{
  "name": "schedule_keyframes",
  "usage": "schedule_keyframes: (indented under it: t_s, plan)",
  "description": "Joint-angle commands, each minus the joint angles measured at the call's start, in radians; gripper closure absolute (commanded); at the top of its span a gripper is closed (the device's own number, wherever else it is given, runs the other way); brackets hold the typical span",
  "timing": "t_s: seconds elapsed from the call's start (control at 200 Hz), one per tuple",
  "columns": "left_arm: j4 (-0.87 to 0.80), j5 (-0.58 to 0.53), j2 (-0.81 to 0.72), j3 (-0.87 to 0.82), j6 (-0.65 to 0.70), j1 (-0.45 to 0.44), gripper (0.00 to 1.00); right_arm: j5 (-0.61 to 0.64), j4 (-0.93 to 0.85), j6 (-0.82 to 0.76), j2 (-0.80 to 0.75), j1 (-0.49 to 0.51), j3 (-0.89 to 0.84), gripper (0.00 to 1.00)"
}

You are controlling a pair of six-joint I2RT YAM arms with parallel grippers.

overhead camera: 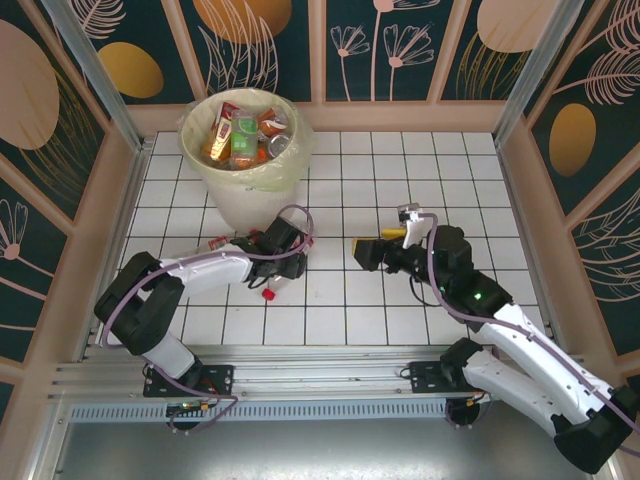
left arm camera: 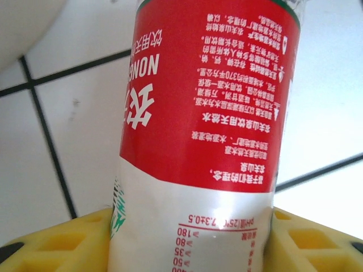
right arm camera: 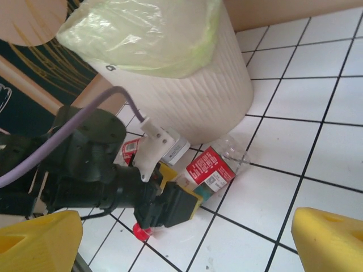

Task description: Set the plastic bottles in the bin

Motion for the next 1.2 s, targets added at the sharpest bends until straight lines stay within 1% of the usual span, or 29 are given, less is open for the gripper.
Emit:
schedule_keyframes:
  t_s: [0.0,0.09,0.255,0.355,0.495,0.656,0.731,0.776,0.906,1.196]
  plan:
    - [0.053,0.099,-0.060,-0.024,-0.038,-0.006,0.51,0.061,0.067,0.091,0.024,0.008,-0.010,0.05]
    - [0.082,0.143,-0.094,-0.022,-0.042,-0.011,0.51,0.054,0.102,0.105,0.039,0.007,-0.016,0.05]
    - [0.162,0.264,-0.159,-0.038,-0.045,-0.011,0.51,-0.081,0.203,0.056,0.040,0.008,-0.045,0.04]
    - [0.203,0.333,-0.177,-0.035,-0.038,-0.011,0.51,-0.138,0.243,0.031,0.032,0.008,-0.059,0.02]
    - [0.236,0.390,-0.193,-0.005,-0.054,-0.011,0.52,-0.234,0.246,0.003,0.014,0.008,-0.051,0.02]
    - [0.249,0.439,-0.191,0.074,-0.059,-0.011,0.52,-0.273,0.220,-0.002,-0.063,0.009,-0.036,0.01]
    - [0.247,0.471,-0.187,0.115,-0.060,-0.011,0.52,-0.282,0.193,-0.011,-0.095,0.008,-0.020,0.01]
    - [0.239,0.480,-0.185,0.172,-0.058,-0.010,0.52,-0.279,0.171,-0.020,-0.111,0.008,-0.006,0.01]
    - [0.188,0.478,-0.153,0.293,-0.037,-0.011,0.52,-0.236,0.127,-0.042,-0.159,0.008,0.016,0.01]
    - [0.036,0.417,-0.025,0.627,0.024,0.004,0.51,-0.137,0.087,-0.062,-0.254,0.008,0.037,0.01]
